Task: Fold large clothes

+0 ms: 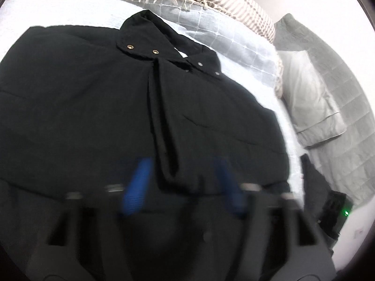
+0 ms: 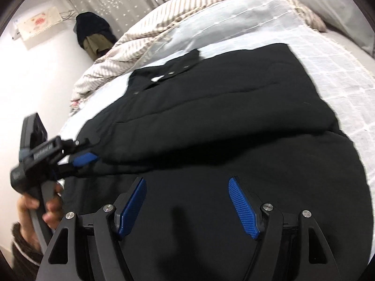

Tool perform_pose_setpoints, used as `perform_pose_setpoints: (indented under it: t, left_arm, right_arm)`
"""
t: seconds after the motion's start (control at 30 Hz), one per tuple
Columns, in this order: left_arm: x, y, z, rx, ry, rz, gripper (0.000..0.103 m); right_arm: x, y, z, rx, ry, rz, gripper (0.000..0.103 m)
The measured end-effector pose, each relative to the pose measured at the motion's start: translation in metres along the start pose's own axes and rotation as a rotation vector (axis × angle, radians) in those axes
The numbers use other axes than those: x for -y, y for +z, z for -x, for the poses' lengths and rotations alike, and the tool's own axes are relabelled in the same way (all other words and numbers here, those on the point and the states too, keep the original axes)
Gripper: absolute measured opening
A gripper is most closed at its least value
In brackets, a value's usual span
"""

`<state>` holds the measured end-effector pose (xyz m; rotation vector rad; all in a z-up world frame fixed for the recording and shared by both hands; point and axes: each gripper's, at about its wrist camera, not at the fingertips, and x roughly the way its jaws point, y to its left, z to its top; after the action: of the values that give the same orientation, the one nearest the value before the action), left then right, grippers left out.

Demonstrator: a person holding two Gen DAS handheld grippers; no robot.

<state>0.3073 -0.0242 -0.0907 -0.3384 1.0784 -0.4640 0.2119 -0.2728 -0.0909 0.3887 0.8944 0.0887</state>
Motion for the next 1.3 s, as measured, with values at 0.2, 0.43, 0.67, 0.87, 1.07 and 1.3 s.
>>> perform_pose_setpoints:
  t: [0.2,0.43,0.67,0.87,1.07,1.3]
  left_arm:
    - [0.006,-0.028,-0.008,0.003,0.172,-0.139,0.015]
    - [0.016,-0.036,0.011,0.006,0.248,-0.234,0.065]
    - [0.016,-0.053,0.068,-0.058,0.249,-0.311,0.095]
    - [-0.010,-0.087,0.126,-0.112,0.293,-0.287,0.095]
    - [-0.060,-0.125,0.185,-0.118,0.277,-0.189,0.096]
    - [-0.116,-0.168,0.231,-0.134,0.283,-0.106,0.096]
  right_arm:
    - [0.016,0.008,0.003,0.028,-0.119,0.052,0.074]
    - [0.029,0.004,0.008,0.020,-0.133,0.025,0.074]
    - [0.020,0.007,0.033,0.022,-0.133,-0.011,0.075]
    - [0.016,-0.022,0.076,-0.019,-0.126,0.024,0.077]
    - [0.033,-0.061,0.127,-0.048,-0.135,0.033,0.079]
    - [0.060,-0.107,0.167,-0.093,-0.127,0.011,0.080]
